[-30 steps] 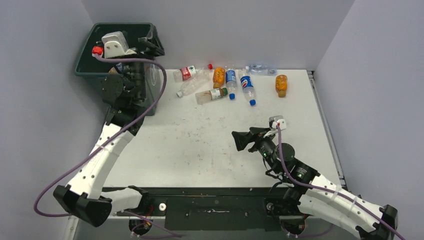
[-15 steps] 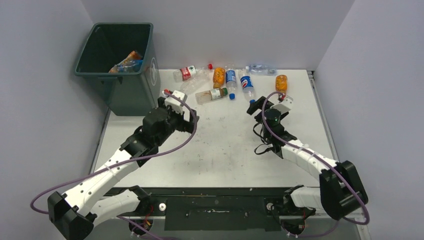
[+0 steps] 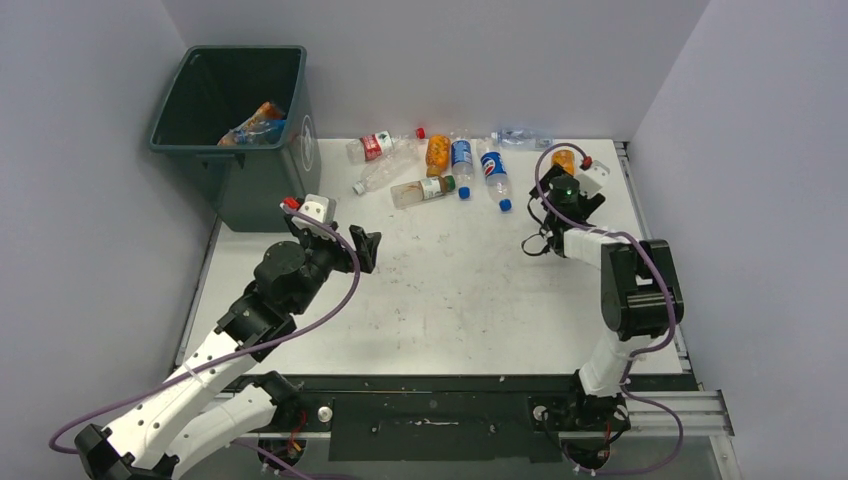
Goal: Put the plastic bottles in the bin
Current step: Pick up the plastic bottle at the center of the board.
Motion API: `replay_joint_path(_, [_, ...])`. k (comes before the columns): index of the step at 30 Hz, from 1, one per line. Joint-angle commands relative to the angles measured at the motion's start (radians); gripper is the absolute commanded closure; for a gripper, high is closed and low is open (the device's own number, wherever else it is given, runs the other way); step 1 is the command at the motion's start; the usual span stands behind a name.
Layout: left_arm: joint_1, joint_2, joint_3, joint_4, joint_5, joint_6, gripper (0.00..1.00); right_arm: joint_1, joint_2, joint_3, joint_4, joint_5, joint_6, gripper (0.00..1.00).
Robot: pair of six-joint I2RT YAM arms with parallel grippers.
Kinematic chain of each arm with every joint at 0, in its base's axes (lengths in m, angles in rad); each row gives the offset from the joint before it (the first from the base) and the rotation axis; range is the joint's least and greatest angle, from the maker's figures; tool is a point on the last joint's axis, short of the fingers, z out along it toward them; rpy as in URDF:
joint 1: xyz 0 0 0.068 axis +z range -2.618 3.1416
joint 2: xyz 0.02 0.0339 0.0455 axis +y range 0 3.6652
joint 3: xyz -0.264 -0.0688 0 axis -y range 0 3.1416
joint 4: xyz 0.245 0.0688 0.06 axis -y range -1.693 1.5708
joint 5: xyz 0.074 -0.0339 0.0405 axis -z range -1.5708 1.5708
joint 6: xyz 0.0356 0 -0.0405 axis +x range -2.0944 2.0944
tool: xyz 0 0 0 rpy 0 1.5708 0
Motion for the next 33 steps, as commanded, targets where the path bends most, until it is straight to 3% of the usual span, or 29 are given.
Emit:
replay_joint_path(1, [0.000,-0.020,0.001,0.046,0.017,-0.052,0.04,-0.038,0.093,0.124,0.035,-0.021,-0.107,0.10])
replay_joint_path(18, [0.005,-0.002,-0.014,0.072,0.096,-0.119,0.04,-0.143,0.435,0.469,-0.072,-0.209,-0.230,0.10])
replay_joint_path(26, [0.009,0.015,-0.010,0.069,0.105,-0.118,0.04,-0.154,0.513,0.578,-0.140,-0.261,-0.281,0.00])
replay_joint_path(33, [0.012,0.010,-0.014,0.073,0.101,-0.116,0.04,-0.157,0.493,0.544,-0.118,-0.297,-0.299,0.35])
